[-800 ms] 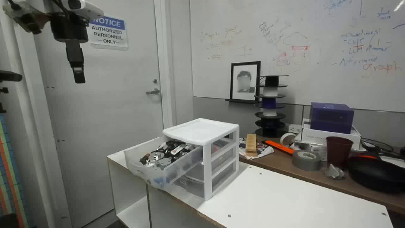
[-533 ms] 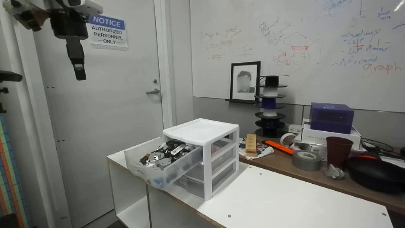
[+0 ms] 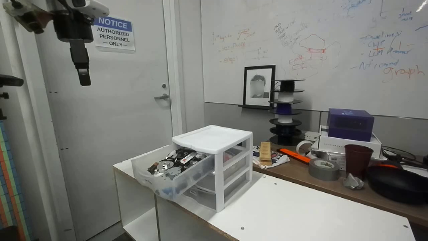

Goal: Pick up the two white objects from the counter and put them in the open drawer and close it

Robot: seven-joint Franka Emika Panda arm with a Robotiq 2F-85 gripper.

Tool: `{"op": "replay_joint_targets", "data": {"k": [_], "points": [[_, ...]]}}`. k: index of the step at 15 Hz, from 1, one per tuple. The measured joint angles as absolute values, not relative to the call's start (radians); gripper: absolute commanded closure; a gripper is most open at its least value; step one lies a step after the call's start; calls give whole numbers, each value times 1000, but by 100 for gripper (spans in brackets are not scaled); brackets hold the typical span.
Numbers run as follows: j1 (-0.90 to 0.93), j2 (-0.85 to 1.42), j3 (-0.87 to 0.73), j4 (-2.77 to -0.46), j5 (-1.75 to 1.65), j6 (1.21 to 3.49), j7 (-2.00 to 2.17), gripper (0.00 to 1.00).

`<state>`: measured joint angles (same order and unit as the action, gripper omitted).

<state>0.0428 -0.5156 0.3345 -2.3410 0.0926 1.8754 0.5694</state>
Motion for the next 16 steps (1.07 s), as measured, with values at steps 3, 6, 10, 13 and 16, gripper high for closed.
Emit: {"op": "replay_joint_targets", "data": {"k": [3,6,10,13,16], "points": [[34,-493,332,-2337,52,1916,605,0],[-7,-427,331,-2318,-37,2023,681,0],[-66,-258,306,-2287,-153,2206,798,0],[-73,-100,266,-2258,-216,2337,904,0],[-43,60,227,-2193,-266,2419,994,0]]}}
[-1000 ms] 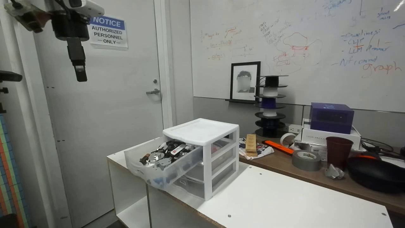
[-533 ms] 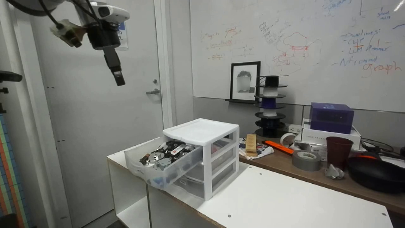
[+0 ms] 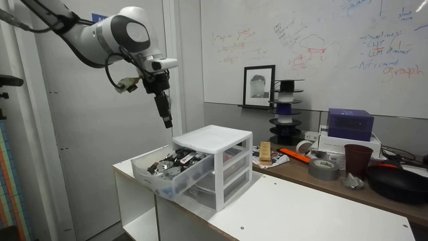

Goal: Pick up the two white objects from the counter and put them in the open drawer and close it

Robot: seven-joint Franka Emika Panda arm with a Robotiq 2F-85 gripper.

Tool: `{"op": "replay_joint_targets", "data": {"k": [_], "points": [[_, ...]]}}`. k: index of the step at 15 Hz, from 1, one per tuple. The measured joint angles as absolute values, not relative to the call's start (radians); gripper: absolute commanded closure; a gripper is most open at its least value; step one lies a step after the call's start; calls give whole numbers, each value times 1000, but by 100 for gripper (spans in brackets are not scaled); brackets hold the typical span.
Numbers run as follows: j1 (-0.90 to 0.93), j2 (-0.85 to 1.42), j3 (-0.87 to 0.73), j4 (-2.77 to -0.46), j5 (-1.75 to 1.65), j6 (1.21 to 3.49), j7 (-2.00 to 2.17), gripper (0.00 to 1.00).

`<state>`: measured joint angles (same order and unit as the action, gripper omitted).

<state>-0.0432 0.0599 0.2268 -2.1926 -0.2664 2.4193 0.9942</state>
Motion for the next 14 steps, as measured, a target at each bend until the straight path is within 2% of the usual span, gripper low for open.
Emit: {"op": "replay_joint_targets", "data": {"k": [8,14], "points": [[132,373,106,-1928,-251,2442,1114,0],[176,506,42,-1849,-187,2441,1127,0]]}}
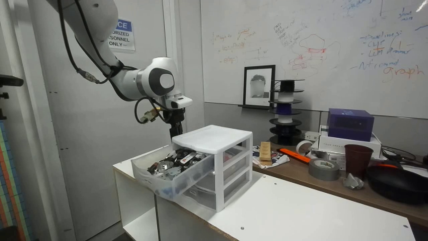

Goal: Pick up the two white objects from the counter and put them in the open drawer and close it

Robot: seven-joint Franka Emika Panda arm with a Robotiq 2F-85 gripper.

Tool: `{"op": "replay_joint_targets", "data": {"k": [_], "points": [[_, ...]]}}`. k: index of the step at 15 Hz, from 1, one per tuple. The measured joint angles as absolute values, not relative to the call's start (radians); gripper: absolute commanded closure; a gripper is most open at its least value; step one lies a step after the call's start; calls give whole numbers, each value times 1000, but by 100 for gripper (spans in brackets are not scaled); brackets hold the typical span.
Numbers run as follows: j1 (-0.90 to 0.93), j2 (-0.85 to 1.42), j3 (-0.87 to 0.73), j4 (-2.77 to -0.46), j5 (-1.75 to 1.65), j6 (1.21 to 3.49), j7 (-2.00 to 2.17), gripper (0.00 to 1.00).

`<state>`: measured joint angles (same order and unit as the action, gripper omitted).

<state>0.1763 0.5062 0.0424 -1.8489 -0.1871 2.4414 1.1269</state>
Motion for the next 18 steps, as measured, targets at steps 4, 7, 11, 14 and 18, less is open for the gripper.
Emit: {"op": "replay_joint_targets", "data": {"k": [4,7,11,14,18], "points": [[189,577,40,-1796,-120,2442,1135,0],[206,622,40,-1744,-82,2443,1148,0],[219,678,34,-1695,-55,2445,1161,27],[222,711,30,-1678,-47,2450,1164,40],[223,719,27,-1671,-44,2451,1164,72]]}}
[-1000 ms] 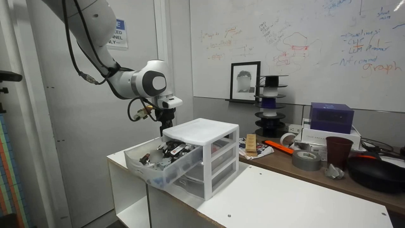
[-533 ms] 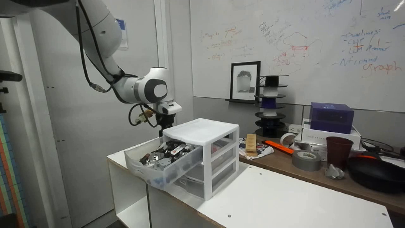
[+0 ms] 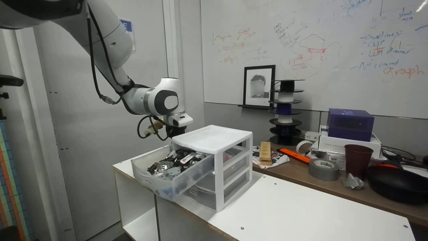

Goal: Pick up the two white objects from the counter and put them in the open drawer and close it

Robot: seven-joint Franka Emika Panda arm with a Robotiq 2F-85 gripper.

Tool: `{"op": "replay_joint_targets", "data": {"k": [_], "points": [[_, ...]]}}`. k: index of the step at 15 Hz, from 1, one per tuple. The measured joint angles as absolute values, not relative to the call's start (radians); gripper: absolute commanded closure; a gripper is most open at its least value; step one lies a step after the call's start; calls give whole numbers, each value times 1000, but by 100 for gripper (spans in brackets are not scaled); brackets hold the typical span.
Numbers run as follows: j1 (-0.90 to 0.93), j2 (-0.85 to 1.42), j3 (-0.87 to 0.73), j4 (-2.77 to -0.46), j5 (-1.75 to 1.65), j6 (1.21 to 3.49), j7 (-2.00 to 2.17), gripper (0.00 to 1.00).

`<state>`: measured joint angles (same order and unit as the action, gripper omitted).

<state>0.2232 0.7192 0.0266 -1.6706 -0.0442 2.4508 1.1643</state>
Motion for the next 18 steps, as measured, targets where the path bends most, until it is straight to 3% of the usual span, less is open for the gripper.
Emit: {"op": "replay_joint_targets", "data": {"k": [3,5,11,18], "points": [[227,710,23,-1672,-44,2442,1163,95],[233,702,20,-1679,-44,2427,1162,100],[275,596,4,-1774,-97,2325,1159,98],[324,266,35,-1983,-192,2202,1158,98]]}}
